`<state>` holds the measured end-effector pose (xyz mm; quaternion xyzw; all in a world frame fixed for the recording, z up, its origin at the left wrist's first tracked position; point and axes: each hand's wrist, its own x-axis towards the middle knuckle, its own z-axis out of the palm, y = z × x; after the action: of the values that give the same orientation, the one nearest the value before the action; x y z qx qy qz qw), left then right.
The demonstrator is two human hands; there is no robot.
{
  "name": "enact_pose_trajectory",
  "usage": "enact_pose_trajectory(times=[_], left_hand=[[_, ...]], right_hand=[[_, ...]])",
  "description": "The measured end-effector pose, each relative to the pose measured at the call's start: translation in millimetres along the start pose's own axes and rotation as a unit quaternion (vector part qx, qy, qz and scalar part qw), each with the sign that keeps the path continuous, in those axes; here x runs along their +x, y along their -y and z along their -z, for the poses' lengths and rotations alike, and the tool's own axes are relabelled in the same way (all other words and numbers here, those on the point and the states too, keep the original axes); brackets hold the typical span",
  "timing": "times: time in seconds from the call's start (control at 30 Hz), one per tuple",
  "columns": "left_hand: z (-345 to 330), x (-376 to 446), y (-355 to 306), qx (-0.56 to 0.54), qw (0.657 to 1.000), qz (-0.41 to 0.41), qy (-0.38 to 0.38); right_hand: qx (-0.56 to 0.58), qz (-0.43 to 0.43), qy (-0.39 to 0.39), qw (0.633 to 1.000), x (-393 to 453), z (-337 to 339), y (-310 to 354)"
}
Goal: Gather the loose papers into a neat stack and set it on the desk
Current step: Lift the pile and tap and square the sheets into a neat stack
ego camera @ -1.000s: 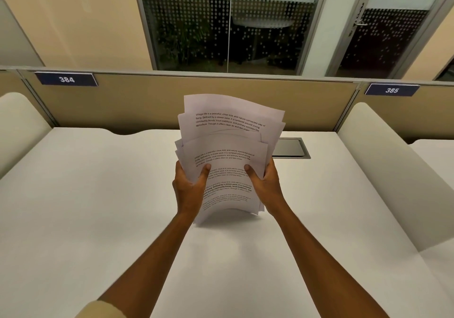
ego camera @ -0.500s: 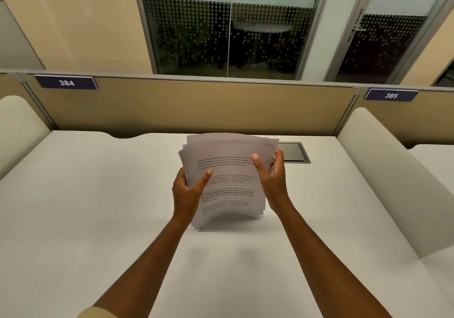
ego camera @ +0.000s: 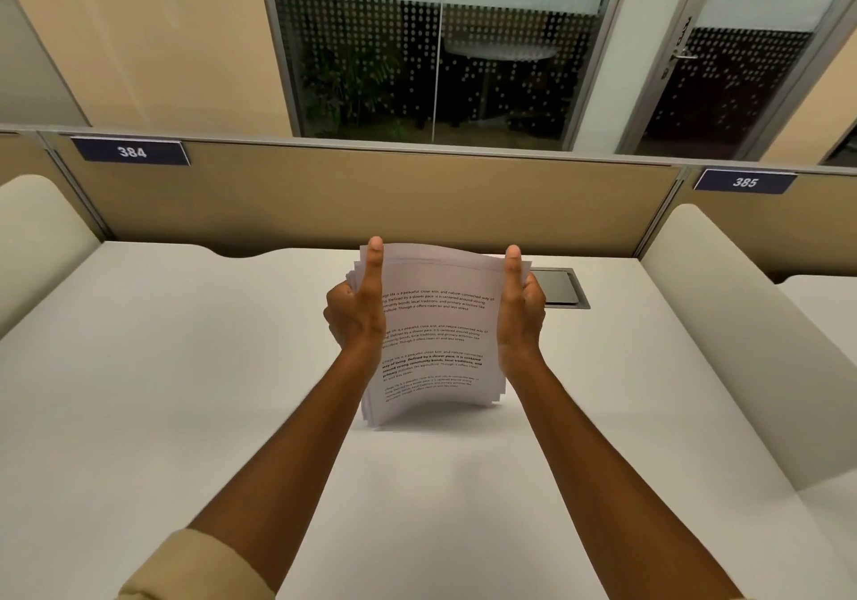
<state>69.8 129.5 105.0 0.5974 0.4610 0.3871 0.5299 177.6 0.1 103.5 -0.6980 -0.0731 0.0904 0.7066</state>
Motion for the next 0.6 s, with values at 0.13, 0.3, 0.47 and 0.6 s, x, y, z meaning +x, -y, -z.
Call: enact_pose_trajectory(times=[0.13, 0.3, 0.47, 0.6], left_hand=[[-3, 1, -9, 0.016, 1.000, 0.010, -0.003], [-4, 5, -4, 0.024, 0.999, 0.033, -0.002], [-4, 3, 1, 0.013, 1.000, 0.019, -0.016], [-4, 2, 3, -0.002, 1.000, -0.001, -0.031]], right_hand=[[-0.021, -0.010, -0.037, 0.999, 0, -4, 7], [-0.031, -0.012, -0.063, 0.997, 0, -6, 8], [-0.051, -0.001, -0.055, 0.997, -1, -7, 6], [-0.067, 0.010, -0.058, 0.996, -1, -8, 5]])
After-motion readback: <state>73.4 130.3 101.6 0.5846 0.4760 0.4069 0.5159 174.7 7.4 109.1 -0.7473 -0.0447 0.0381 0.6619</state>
